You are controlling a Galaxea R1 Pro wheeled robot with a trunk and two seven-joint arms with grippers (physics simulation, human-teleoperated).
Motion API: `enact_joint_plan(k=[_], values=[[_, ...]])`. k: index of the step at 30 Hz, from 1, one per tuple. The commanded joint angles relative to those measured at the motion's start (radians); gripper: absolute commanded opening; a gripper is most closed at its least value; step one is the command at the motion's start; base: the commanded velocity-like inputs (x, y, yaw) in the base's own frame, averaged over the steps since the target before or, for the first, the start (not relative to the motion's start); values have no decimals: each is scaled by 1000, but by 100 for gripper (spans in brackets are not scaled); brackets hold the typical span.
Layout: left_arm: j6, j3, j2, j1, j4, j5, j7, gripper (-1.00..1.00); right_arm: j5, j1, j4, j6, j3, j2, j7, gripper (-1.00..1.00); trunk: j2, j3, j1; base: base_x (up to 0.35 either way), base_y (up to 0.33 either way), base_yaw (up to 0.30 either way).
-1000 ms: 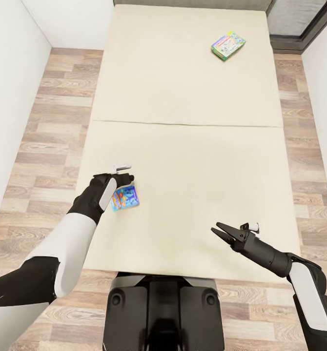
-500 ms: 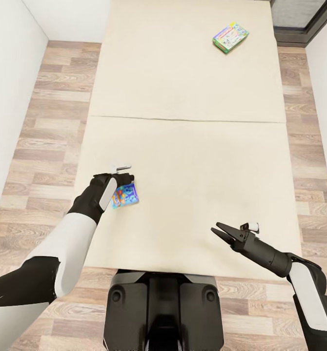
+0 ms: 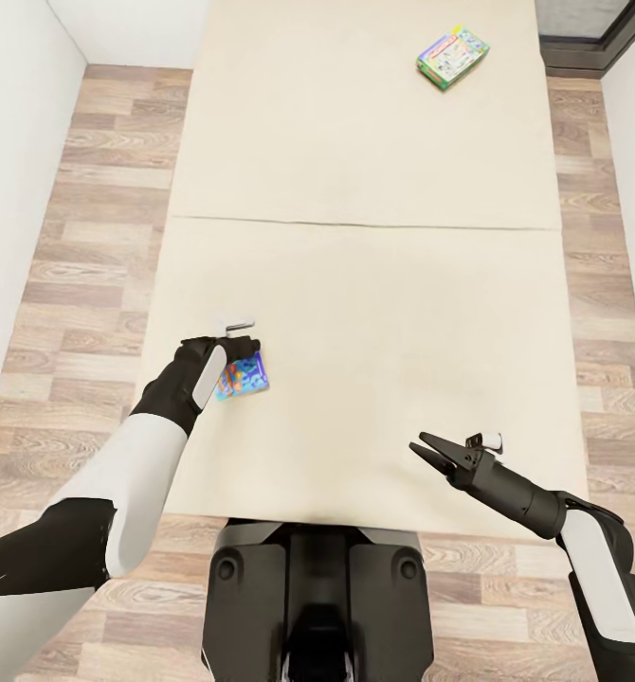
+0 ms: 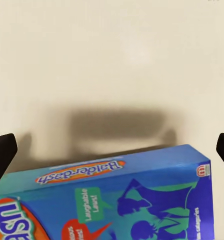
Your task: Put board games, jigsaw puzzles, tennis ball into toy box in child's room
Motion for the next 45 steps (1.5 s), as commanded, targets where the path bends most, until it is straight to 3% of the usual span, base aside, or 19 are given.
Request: enact_joint_plan(k=[1, 13, 16, 25, 33, 45], values=[[2, 1, 0, 0, -1, 11, 7, 100, 4, 0, 0, 4, -1, 0, 5, 100, -2, -2, 1, 0, 0, 0], [-43, -2, 0, 0, -1, 11, 6, 100, 9, 0, 1, 4, -1, -1, 5, 100, -2, -5, 1, 0, 0, 0], [-26, -10, -17, -17, -8, -1, 1, 100, 17, 0, 16, -8, -4, 15, -12, 100, -2, -5, 1, 0, 0, 0], [-16, -42, -59, -68, -9, -10, 48, 100, 25, 0, 19, -8, -3, 15, -23, 100, -2, -5, 1, 0, 0, 0], [-1, -49, -65, -111, -9, -13, 87, 100, 40, 0, 22, -6, -3, 15, -67, 100, -2, -5, 1, 0, 0, 0], [1, -50, -65, -110, -9, -14, 93, 100, 43, 0, 23, -5, -4, 16, -99, 100, -2, -5, 1, 0, 0, 0]])
